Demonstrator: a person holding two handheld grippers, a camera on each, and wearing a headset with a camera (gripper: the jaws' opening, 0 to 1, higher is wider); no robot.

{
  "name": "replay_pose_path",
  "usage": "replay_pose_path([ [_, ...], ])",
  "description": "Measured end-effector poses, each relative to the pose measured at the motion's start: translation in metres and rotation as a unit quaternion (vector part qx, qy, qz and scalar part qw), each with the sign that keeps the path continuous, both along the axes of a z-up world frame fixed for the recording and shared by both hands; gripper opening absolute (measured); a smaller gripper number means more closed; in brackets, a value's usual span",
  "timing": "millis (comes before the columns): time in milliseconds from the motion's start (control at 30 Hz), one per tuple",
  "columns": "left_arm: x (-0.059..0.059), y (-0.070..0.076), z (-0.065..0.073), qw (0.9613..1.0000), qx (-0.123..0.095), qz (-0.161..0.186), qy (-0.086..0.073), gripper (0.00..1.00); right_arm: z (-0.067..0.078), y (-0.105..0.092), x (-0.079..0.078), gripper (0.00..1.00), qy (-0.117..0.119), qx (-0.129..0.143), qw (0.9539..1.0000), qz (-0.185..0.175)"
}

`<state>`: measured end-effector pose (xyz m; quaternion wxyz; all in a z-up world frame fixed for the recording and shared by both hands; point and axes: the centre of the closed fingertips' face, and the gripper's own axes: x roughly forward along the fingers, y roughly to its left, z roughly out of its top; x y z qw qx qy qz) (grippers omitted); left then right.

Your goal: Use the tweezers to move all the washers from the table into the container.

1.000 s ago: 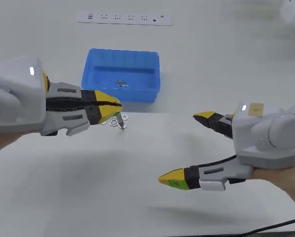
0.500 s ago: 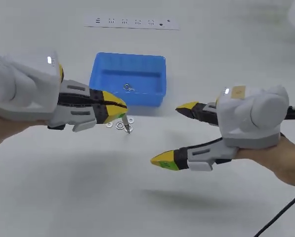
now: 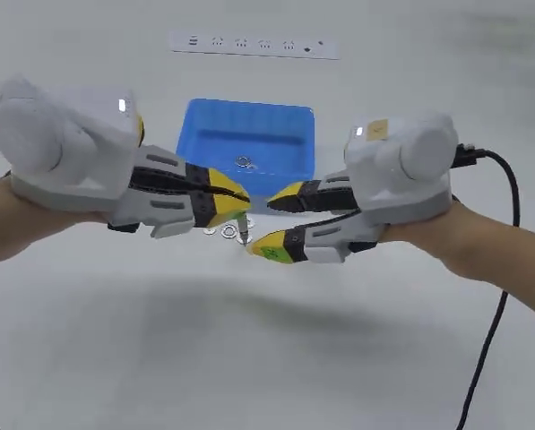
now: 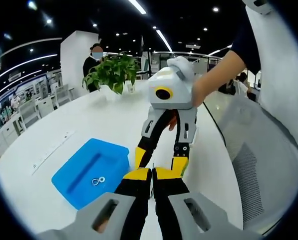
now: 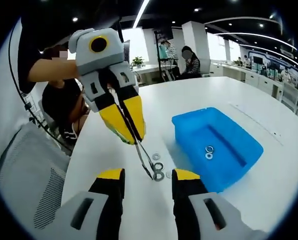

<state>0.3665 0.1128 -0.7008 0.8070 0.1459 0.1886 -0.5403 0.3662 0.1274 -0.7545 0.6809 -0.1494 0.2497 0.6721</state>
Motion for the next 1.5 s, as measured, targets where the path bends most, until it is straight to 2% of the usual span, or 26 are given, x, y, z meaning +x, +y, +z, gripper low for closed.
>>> replay_pose_path([
  [133,0.000,-0.004,-0.001,0.9998,0.013,-0.016,-0.004,0.05,-0.007,0.010,-0.007,0.32,-0.015,-0.016,0.9987,0.045],
  [200,0.000,-0.006,-0.001,0.9997,0.015,-0.019,-0.005,0.05,-0.010,0.013,-0.009,0.21,-0.030,-0.019,0.9972,0.065],
  [233,0.000,-0.007,-0.001,0.9996,0.017,-0.022,-0.004,0.05,-0.011,0.014,-0.008,0.20,-0.033,-0.020,0.9971,0.066],
  [300,0.001,-0.008,-0.002,0.9996,0.016,-0.023,-0.004,0.05,-0.013,0.015,-0.007,0.20,-0.023,-0.026,0.9972,0.067],
  [500,0.001,-0.010,-0.002,0.9996,0.011,-0.025,-0.001,0.05,-0.012,0.017,-0.004,0.14,-0.028,-0.023,0.9967,0.072],
  [733,0.003,-0.005,-0.002,0.9997,0.010,-0.021,0.001,0.05,-0.014,0.019,-0.005,0.12,-0.024,-0.022,0.9963,0.079],
  [900,0.004,-0.001,-0.002,0.9998,0.011,-0.015,0.002,0.05,-0.015,0.020,-0.004,0.11,-0.031,-0.016,0.9961,0.081],
  [1067,0.005,0.002,-0.003,0.9999,0.015,-0.005,0.003,0.05,-0.015,0.023,-0.005,0.10,-0.057,-0.017,0.9943,0.088],
  [1100,0.005,0.003,-0.004,0.9998,0.018,-0.002,0.005,0.06,-0.015,0.023,-0.004,0.10,-0.058,-0.018,0.9943,0.088],
  [1200,0.002,0.009,-0.018,0.9980,0.061,0.004,0.015,0.07,-0.016,0.024,-0.004,0.10,-0.061,-0.017,0.9943,0.086],
  [1233,0.001,0.009,-0.022,0.9976,0.067,0.003,0.018,0.08,-0.016,0.024,-0.004,0.10,-0.064,-0.018,0.9939,0.089],
  [1267,0.001,0.007,-0.022,0.9980,0.061,0.004,0.017,0.10,-0.016,0.024,-0.004,0.10,-0.067,-0.018,0.9936,0.089],
  [1300,-0.002,0.006,-0.021,0.9984,0.046,0.011,0.030,0.12,-0.016,0.024,-0.004,0.10,-0.066,-0.018,0.9939,0.087],
  [1333,-0.002,0.005,-0.019,0.9986,0.037,0.017,0.034,0.14,-0.016,0.024,-0.004,0.10,-0.066,-0.018,0.9940,0.086],
  [1367,-0.002,0.006,-0.018,0.9988,0.036,0.017,0.029,0.14,-0.016,0.023,-0.006,0.09,-0.061,-0.015,0.9947,0.081],
  [1500,-0.002,0.008,-0.016,0.9988,0.032,0.026,0.026,0.18,-0.016,0.022,-0.006,0.09,-0.058,-0.011,0.9955,0.073],
])
